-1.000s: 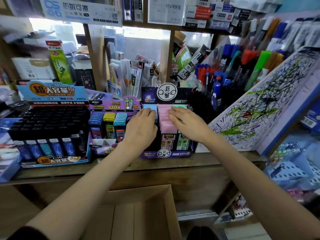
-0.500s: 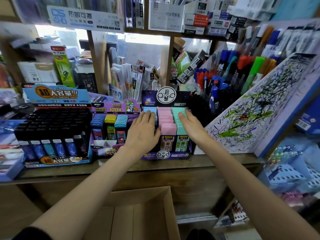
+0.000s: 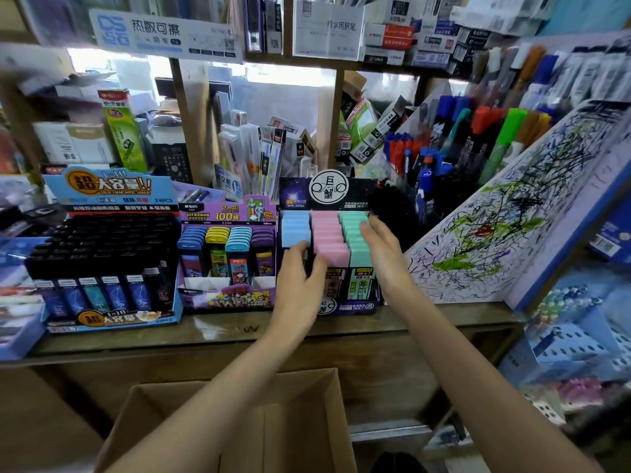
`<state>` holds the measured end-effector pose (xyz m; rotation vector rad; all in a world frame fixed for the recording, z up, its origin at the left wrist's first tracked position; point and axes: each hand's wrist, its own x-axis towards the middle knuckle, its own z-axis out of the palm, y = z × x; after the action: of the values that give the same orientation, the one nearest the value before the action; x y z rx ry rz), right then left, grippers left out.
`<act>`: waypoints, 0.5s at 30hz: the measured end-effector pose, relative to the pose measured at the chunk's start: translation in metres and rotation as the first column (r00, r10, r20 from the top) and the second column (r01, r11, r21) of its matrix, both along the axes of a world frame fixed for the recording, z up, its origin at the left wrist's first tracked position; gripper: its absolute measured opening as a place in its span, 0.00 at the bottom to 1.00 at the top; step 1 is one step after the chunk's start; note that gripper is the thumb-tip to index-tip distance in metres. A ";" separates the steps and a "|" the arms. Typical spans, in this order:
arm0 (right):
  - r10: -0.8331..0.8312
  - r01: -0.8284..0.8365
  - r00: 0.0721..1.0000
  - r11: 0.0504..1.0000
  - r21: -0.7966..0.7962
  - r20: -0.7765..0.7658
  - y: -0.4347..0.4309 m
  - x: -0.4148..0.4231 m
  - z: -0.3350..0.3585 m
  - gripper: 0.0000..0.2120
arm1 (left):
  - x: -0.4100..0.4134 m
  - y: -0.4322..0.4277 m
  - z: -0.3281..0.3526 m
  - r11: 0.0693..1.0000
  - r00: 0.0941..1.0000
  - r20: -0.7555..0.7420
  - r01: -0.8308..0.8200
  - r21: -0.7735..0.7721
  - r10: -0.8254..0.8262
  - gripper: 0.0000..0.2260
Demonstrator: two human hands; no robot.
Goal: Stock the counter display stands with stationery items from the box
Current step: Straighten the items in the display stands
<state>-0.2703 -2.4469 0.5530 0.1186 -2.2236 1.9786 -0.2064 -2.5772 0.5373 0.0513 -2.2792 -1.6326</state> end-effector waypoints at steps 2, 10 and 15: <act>0.011 -0.011 1.000 0.998 -0.057 0.003 -0.002 0.001 -0.001 0.21 | -0.003 0.007 0.001 0.996 0.997 0.072 0.019 0.084 -0.025 0.22; -0.040 0.062 0.991 0.983 0.174 -0.125 0.000 0.015 -0.003 0.21 | -0.004 0.020 -0.001 0.995 1.000 0.024 0.010 0.103 -0.013 0.15; 0.190 0.438 0.712 0.631 0.640 -0.675 0.005 0.037 -0.014 0.16 | -0.001 0.010 -0.010 0.980 0.997 -0.050 -0.072 -0.186 0.064 0.13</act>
<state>-0.2334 -2.4421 0.5394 0.6577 -2.2128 0.5358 -0.2074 -2.5672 0.5269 0.0465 -2.3598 -1.3653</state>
